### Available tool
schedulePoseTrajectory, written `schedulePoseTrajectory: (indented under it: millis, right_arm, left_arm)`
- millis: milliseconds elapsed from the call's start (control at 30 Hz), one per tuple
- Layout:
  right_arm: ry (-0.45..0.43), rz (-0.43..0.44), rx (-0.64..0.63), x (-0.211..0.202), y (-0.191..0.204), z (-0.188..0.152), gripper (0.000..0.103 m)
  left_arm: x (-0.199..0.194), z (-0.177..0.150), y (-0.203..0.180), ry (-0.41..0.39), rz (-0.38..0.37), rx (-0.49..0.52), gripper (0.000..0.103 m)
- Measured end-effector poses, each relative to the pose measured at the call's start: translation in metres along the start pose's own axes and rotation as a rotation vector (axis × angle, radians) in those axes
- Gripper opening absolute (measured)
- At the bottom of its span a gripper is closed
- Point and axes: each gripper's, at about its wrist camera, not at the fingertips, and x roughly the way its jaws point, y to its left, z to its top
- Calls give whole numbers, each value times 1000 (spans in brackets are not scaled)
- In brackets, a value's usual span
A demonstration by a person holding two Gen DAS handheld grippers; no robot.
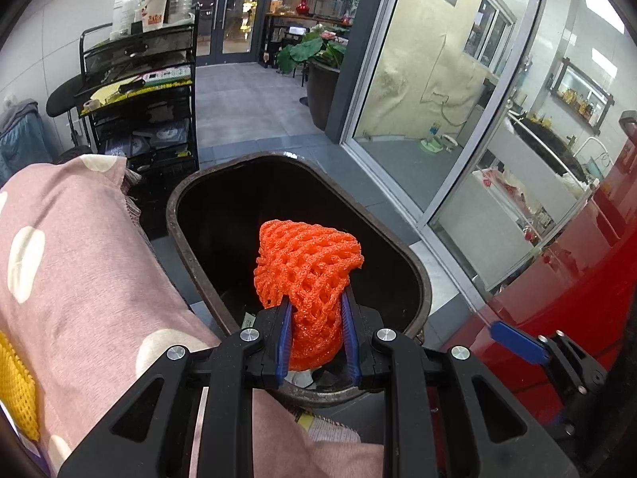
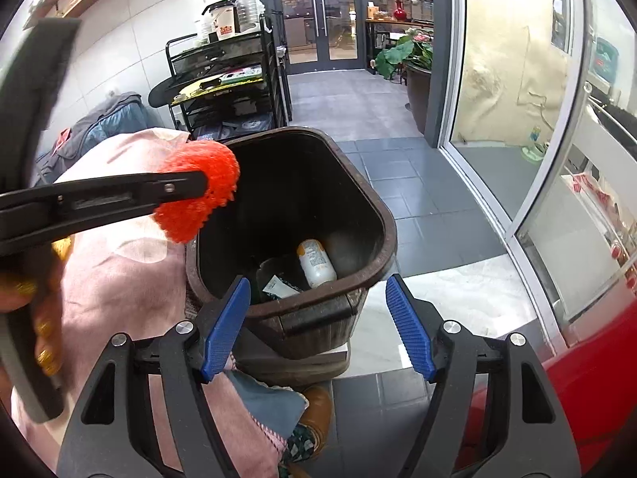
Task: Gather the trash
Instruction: 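Carry the orange fruit net over the bin and open the left tool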
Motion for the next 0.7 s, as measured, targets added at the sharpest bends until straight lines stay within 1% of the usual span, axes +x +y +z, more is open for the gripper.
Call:
schedulePoseTrajectory:
  millis: [133, 267, 367, 467, 533, 567, 600, 633, 667, 700]
  right_arm:
    - [1, -1, -6, -8, -2, -4, 71]
    - [-6, -2, -5, -17, -5, -7, 71]
    - [-6, 0, 0, -22, -7, -8, 71]
    - [-11, 7, 8, -27, -8, -10, 71]
    - [-8, 12, 9, -28, -8, -10, 71]
    - [-10, 14, 11, -29, -7, -10, 71]
    - [-11, 16, 12, -30, -5, -10, 72]
    - [-11, 18, 14, -31, -5, -10, 73]
    - [-14, 19, 16, -33, -5, -10, 73]
    - [-17, 20, 18, -35, -6, -10, 73]
  left_arm:
    - [16, 4, 0, 54, 8, -8, 21]
    - [36, 10, 5, 131, 8, -47, 21]
    - [48, 10, 7, 181, 7, -51, 21]
    - [53, 7, 6, 207, 10, -45, 21]
    - [53, 6, 5, 214, 10, -42, 25]
    - [54, 7, 4, 216, 12, -41, 33]
    - [54, 7, 4, 219, 15, -41, 49]
    - [53, 7, 3, 217, 18, -43, 59]
    - [51, 7, 3, 209, 17, -50, 72]
    - [49, 8, 4, 198, 11, -57, 75]
